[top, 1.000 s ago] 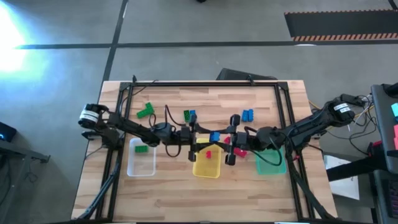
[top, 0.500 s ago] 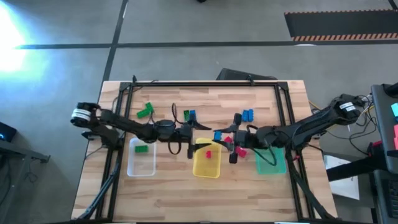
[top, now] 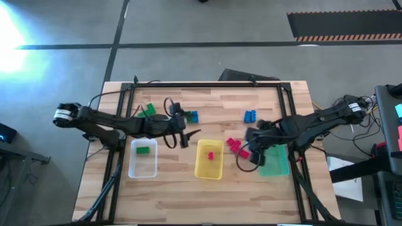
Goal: Sort & place blocks by color
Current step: Put the blue game piece into the green bin, then put the green game piece into the transparent bin
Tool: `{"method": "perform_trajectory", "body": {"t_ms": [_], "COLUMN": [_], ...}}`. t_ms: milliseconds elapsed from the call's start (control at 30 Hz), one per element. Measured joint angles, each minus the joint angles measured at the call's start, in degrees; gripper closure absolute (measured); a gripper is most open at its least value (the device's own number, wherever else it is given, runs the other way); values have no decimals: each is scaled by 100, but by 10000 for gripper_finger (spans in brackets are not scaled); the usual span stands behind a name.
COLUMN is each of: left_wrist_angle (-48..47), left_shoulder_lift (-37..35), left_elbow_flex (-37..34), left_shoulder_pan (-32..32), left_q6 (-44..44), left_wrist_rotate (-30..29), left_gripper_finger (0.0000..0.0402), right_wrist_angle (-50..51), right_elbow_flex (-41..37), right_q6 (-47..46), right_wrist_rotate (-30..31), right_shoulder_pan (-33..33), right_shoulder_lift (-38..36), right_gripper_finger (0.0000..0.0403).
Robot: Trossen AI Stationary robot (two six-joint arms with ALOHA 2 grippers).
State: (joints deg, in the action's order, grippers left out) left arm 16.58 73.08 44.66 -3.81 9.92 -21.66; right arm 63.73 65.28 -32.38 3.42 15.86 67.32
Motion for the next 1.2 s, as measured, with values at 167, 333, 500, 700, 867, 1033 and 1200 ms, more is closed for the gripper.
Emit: {"method": "perform_trajectory", "body": {"t_ms": [167,333,500,700,867,1033,1200], "left_wrist_angle": [5,10,8,0,0,-2,-5], "left_shoulder_lift": [-92,-56,-48,-42,-39,-39,-39], "left_elbow_flex": [0,0,0,2,2,2,2], "left_shoulder_pan": [2,2,2,2,8,8,6], "left_q6": [5,100,249,253,253,253,247], "left_wrist_rotate": [-132,-132,-137,-136,-137,-137,-136], "left_gripper_finger": [121,121,121,121,120,120,120], "right_wrist_angle": [1079,1080,874,330,294,300,309], "right_elbow_flex": [-272,-929,-1508,-1982,-2040,-1959,-1750], "right_q6": [-151,118,565,692,690,595,243], "right_wrist_rotate": [-1422,-1460,-917,-820,-807,-784,-730], "right_shoulder_pan": [171,371,329,220,221,221,221], "right_shoulder_lift": [132,99,106,106,106,106,105], "right_gripper_finger": [276,276,276,258,206,193,198]}}
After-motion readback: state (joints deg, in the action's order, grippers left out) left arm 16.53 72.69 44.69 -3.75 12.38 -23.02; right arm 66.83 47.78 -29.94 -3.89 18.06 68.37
